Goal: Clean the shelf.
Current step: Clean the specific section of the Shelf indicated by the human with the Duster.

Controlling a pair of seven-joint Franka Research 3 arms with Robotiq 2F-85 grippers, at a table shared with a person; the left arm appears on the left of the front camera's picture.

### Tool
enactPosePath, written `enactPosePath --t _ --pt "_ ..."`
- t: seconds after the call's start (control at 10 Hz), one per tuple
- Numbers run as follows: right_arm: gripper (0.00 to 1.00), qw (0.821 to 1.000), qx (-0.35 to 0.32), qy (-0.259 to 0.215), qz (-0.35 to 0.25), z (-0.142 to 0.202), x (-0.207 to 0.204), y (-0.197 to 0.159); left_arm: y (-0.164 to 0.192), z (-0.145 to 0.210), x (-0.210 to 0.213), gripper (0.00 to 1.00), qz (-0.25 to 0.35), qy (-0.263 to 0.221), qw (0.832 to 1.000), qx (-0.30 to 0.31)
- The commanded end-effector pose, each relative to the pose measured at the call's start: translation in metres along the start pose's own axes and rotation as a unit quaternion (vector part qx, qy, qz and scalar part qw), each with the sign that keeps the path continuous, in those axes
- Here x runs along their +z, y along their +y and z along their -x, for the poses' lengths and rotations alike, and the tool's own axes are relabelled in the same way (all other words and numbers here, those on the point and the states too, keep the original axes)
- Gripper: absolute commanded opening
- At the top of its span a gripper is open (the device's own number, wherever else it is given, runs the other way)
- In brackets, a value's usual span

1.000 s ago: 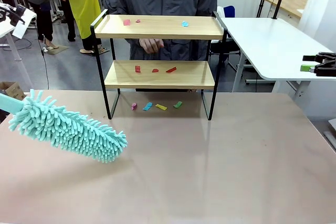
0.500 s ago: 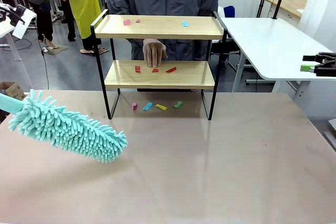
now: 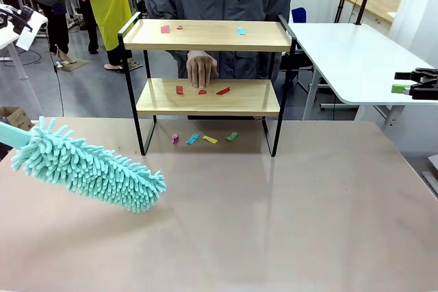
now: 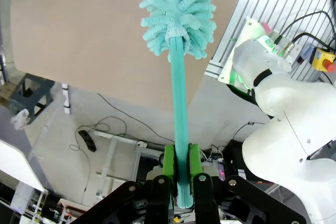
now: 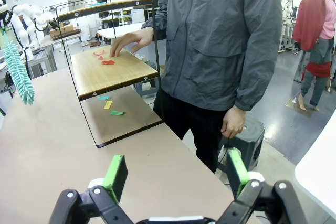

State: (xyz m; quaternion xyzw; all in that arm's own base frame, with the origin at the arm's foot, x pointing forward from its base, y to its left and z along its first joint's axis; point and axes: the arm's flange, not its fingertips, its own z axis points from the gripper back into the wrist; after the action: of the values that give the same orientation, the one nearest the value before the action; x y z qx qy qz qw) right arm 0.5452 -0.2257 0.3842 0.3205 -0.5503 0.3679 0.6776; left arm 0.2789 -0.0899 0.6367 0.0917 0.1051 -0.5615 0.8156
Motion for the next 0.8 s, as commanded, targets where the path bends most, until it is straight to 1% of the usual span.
enactPosePath --t 0.0,0.5,0.6,0.7 --pt "1.0 1.0 0.003 -0.001 -0.001 -0.0031 -0.0016 0.0008 -0.0025 0.0013 0.001 0.13 0.001 0.0 1.0 0.005" --pt "1.0 1.0 0.003 -0.001 -0.001 -0.0031 -0.0016 0.0008 0.0 0.0 0.0 0.13 0.0 0.0 1.0 0.0" --pt "1.0 1.0 0.003 -0.001 -0.001 -0.0031 -0.0016 0.0008 0.0029 0.0031 -0.0013 0.13 0.006 -0.054 0.998 -0.012" --pt "1.0 1.0 0.003 -0.001 -0.001 -0.0031 -0.0016 0.0008 0.0015 0.0054 -0.0023 0.13 0.015 -0.094 0.995 -0.009"
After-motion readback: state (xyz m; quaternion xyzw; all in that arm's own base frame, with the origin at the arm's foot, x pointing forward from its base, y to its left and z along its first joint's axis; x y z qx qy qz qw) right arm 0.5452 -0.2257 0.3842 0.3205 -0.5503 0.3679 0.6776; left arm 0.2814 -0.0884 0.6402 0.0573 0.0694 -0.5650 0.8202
